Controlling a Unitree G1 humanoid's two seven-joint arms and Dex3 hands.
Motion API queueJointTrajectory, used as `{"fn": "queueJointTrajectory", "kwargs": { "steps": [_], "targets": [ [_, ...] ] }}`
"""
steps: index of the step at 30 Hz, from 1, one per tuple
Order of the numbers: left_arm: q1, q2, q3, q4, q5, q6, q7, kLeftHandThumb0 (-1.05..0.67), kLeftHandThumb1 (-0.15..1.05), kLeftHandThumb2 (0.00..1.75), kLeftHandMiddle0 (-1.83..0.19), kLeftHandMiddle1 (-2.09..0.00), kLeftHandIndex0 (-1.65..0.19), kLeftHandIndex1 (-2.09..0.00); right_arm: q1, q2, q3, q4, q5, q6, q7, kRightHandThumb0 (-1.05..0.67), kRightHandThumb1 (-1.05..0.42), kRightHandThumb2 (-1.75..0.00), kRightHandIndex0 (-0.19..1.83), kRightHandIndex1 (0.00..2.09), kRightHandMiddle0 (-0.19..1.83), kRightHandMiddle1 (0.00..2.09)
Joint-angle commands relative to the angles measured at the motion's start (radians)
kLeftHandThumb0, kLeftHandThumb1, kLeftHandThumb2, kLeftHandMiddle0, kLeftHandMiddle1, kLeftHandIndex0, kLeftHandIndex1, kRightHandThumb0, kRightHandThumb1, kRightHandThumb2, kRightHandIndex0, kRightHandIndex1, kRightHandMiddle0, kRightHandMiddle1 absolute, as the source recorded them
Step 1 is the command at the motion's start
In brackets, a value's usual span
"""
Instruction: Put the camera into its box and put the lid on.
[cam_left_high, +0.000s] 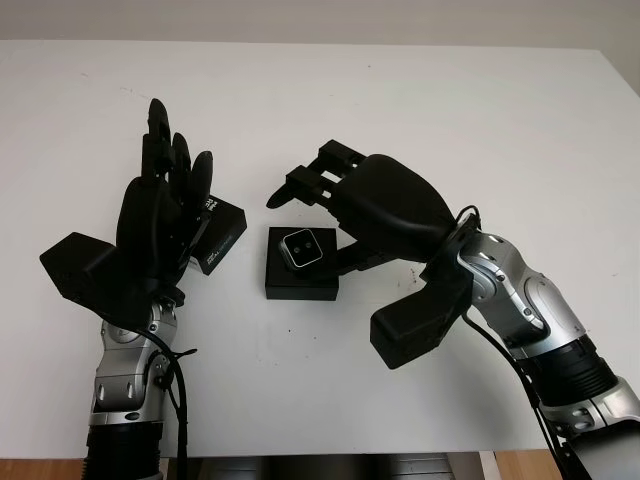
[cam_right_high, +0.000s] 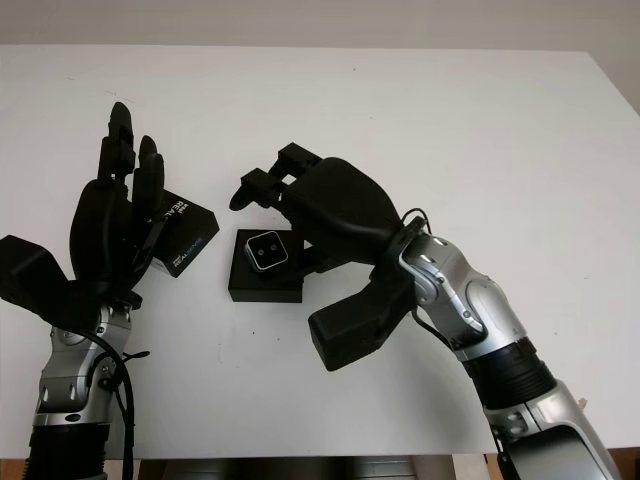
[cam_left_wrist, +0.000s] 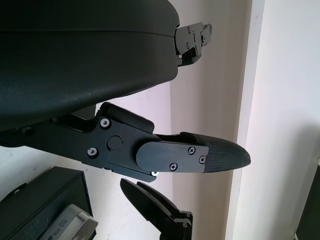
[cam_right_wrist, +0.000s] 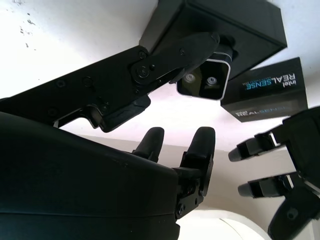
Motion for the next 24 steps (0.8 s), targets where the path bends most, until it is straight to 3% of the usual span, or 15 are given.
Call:
{"fn": "queueJointTrajectory", "kwargs": {
  "steps": [1, 17, 24],
  "targets": [
    [0.009, 0.000, -0.003, -0.008, 0.002, -0.007, 0.000, -0.75, 1.05, 0.35, 0.19, 0.00, 0.19, 0.00, -0.011, -0.008, 0.011, 0.007, -0.011, -0.008, -0.012, -0.72, -0.86, -0.05, 0.10, 1.09, 0.15, 0.97],
    [0.011, 0.001, -0.004, -0.010, 0.008, -0.009, -0.003, -0.75, 1.05, 0.35, 0.19, 0.00, 0.19, 0.00, -0.048, -0.012, 0.047, 0.141, -0.069, -0.052, -0.144, -0.69, -0.90, -0.06, 0.13, 1.19, 0.19, 1.03],
    [0.010, -0.004, -0.001, -0.012, 0.000, -0.006, -0.001, -0.75, 1.05, 0.34, 0.19, 0.00, 0.19, 0.00, -0.063, -0.031, 0.068, 0.197, -0.128, -0.112, -0.278, -0.62, -0.89, -0.05, 0.21, 1.37, 0.29, 1.15]
  ]
}}
